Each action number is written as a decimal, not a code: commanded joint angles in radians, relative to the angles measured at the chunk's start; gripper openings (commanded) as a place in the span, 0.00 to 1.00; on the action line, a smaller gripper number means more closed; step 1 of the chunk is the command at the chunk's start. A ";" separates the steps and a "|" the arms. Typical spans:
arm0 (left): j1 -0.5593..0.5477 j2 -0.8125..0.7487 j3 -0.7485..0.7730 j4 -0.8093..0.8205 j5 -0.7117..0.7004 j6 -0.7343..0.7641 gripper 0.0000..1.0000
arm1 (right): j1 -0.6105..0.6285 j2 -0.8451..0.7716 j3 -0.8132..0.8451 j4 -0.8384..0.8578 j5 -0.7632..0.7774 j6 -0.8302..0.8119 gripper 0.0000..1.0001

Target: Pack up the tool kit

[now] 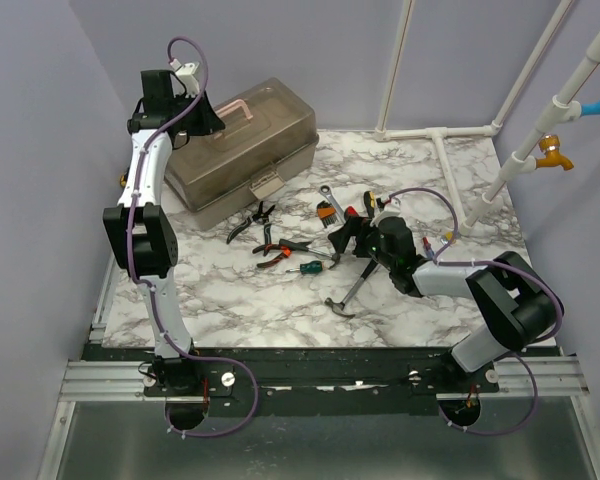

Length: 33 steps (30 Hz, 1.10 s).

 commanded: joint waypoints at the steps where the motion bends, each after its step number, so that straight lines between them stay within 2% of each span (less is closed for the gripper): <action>1: -0.003 -0.037 -0.046 0.062 0.027 -0.041 0.00 | 0.005 0.003 0.020 -0.023 0.013 0.004 1.00; 4: -0.003 -0.077 -0.095 0.115 0.016 -0.079 0.00 | 0.005 0.003 0.021 -0.027 0.016 0.001 1.00; 7: -0.003 -0.122 -0.132 0.113 -0.013 -0.197 0.00 | 0.005 0.003 0.023 -0.030 0.021 -0.001 1.00; 10: -0.027 -0.240 -0.304 0.215 -0.091 -0.312 0.00 | 0.005 0.005 0.025 -0.034 0.025 -0.001 1.00; 13: -0.056 -0.357 -0.432 0.261 -0.181 -0.356 0.00 | 0.005 0.010 0.031 -0.046 0.030 0.003 1.00; 22: -0.260 -0.666 -0.878 0.468 -0.456 -0.495 0.00 | 0.005 -0.009 0.019 -0.043 0.034 -0.007 1.00; 26: -0.374 -0.776 -1.051 0.623 -0.620 -0.545 0.00 | 0.005 -0.022 0.016 -0.050 0.026 -0.022 1.00; 28: -0.398 -0.803 -1.081 0.647 -0.674 -0.540 0.00 | 0.005 -0.035 0.008 -0.049 0.020 -0.033 1.00; 33: -0.399 -0.806 -1.023 0.591 -0.642 -0.504 0.00 | 0.010 -0.072 -0.007 -0.053 0.047 -0.054 1.00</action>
